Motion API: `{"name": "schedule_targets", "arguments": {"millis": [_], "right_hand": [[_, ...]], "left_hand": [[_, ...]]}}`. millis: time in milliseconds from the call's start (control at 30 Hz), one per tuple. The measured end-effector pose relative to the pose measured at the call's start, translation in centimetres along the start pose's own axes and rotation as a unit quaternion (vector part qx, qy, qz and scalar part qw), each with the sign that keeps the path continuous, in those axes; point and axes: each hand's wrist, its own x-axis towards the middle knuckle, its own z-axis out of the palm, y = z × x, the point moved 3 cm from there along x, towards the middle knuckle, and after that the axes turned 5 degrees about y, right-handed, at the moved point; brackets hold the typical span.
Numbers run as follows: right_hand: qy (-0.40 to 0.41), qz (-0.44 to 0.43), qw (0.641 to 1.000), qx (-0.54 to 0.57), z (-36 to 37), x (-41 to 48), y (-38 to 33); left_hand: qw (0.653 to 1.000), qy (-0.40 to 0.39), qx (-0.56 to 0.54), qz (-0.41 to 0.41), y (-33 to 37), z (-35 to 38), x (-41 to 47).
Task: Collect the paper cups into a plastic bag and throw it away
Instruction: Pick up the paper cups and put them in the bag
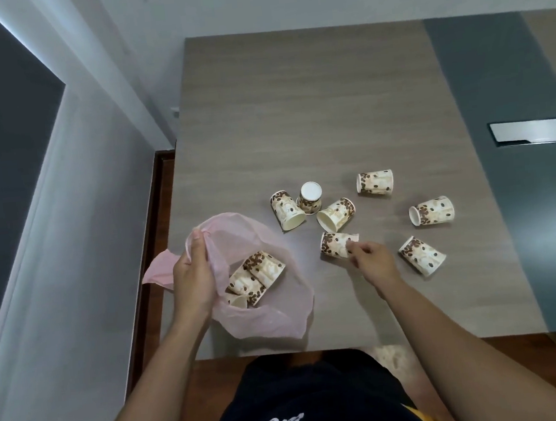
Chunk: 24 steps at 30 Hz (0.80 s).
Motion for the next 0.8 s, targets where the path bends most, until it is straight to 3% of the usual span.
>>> {"name": "schedule_targets", "arguments": {"millis": [133,233,367,567,667,800], "right_hand": [[0.028,-0.042,0.998,0.021,-1.2,-1.1,-1.2],[-0.062,-0.101,0.993,0.024,0.6,-3.5,-3.0],[-0.199,-0.214,0.956,-0.036,5.3,-7.6,-5.9],[-0.263,-0.318,0.905,-0.106,11.4,-11.9,-8.7],[-0.248,-0.323,0.91,-0.082,11.8,-11.9,-9.2],[-0.138,-0.248,0.951,-0.125,9.8,-9.8,-8.0]], "left_hand": [[1.0,-0.002,0.012,0.018,0.6,0.8,0.4],[0.999,-0.022,0.017,0.023,0.6,1.4,0.9],[0.997,-0.06,0.022,0.036,1.5,2.0,0.4],[0.988,-0.151,-0.019,0.027,3.0,1.0,-0.7],[0.985,-0.149,-0.085,0.026,4.4,-0.4,-0.9],[0.967,-0.14,-0.211,0.012,5.5,-2.2,-0.4]]}}
